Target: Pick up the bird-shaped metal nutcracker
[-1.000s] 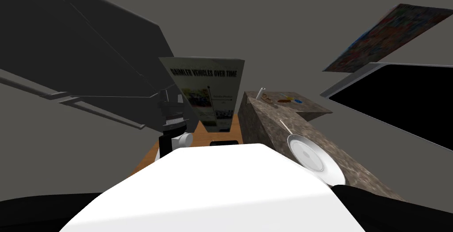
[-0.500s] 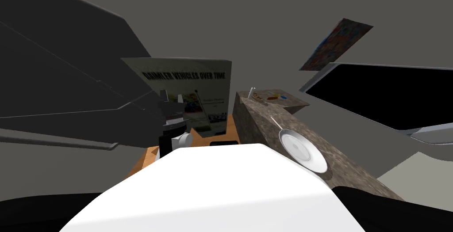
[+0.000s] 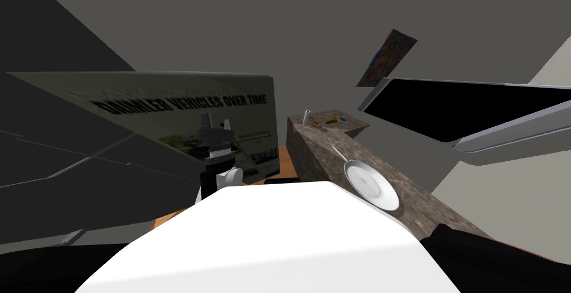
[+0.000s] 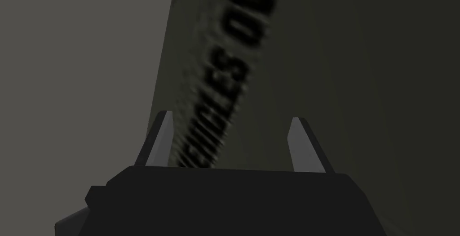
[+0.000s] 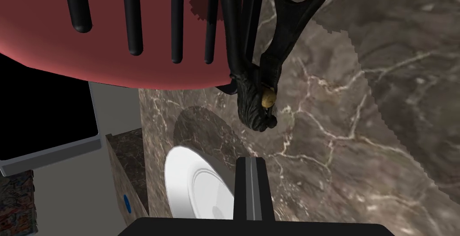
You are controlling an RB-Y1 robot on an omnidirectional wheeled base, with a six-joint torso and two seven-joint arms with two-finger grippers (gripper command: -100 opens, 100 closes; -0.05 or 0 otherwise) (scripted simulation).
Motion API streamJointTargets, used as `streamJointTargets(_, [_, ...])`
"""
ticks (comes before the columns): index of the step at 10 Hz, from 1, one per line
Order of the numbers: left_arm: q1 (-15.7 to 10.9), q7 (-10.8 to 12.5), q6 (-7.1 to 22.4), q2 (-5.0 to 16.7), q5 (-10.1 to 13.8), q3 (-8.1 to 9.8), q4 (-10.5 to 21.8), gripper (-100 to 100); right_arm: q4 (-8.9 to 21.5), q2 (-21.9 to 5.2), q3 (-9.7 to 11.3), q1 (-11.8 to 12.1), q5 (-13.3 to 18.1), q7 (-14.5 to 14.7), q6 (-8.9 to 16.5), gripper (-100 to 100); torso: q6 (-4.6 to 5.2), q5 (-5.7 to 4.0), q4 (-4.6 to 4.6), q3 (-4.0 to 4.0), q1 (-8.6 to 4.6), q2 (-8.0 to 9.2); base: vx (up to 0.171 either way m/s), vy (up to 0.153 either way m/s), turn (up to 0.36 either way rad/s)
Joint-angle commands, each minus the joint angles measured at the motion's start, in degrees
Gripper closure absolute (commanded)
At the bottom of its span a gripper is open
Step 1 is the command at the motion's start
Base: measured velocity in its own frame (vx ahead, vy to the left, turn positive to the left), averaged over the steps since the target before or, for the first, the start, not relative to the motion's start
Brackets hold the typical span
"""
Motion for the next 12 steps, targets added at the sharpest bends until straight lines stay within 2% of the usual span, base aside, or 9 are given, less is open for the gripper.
streamJointTargets(1, [0.0, 0.0, 0.0, 0.0, 0.0, 0.0, 0.0, 0, 0.0, 0.0, 0.0, 0.0, 0.0, 0.0, 0.0, 100, 0.0, 0.0, 0.0, 0.0, 0.0, 0.0, 0.061, -0.005, -0.059])
streamJointTargets(2, [0.0, 0.0, 0.0, 0.0, 0.0, -0.01, 0.0, 0, 0.0, 0.1, 0.0, 0.0, 0.2, 0.1, -0.3, 0, -0.07, 0.01, 0.03, 0.11, 0.03, 0.21, 0.007, -0.003, 0.02])
streamJointTargets(3, [0.0, 0.0, 0.0, 0.0, 0.0, -0.04, 0.0, 0, -1.0, -1.1, -0.8, 1.5, 0.5, 0.2, 1.7, -100, -0.01, -0.01, 0.1, 0.18, 0.08, 0.31, 0.022, 0.115, -0.027])
streamJointTargets(8, [0.7, 0.2, 0.3, 0.3, -0.1, -1.12, 0.6, 0, -3.4, -4.2, -1.7, 5.0, 1.8, 1.5, 6.1, -100, -0.41, 0.35, 0.23, -0.47, 2.72, -1.12, 0.018, 0.177, -0.044])
streamJointTargets(9, [0.7, 0.3, 0.4, 0.3, -0.2, -1.3, 0.7, 0, -1.8, -4.1, -1.5, 4.2, 2.0, 2.1, 5.2, -100, -0.49, 0.43, 0.23, -0.58, 3.16, -1.35, -0.096, 0.042, 0.007])
streamJointTargets(10, [0.7, 0.3, 0.4, 0.3, -0.2, -1.33, 0.7, 0, -1.4, -3.9, -1.4, 3.9, 1.9, 2.0, 4.8, -100, -0.53, 0.42, 0.25, -0.51, 2.95, -1.19, -0.16, -0.093, 0.051])
streamJointTargets(12, [0.7, 0.3, 0.4, 0.3, -0.2, -1.31, 0.7, 0, 0.3, -2.7, -0.8, 2.7, 1.0, 1.4, 2.5, -100, -0.55, 0.21, 0.32, -0.36, 2.13, -0.96, -0.14, -0.22, 0.103])
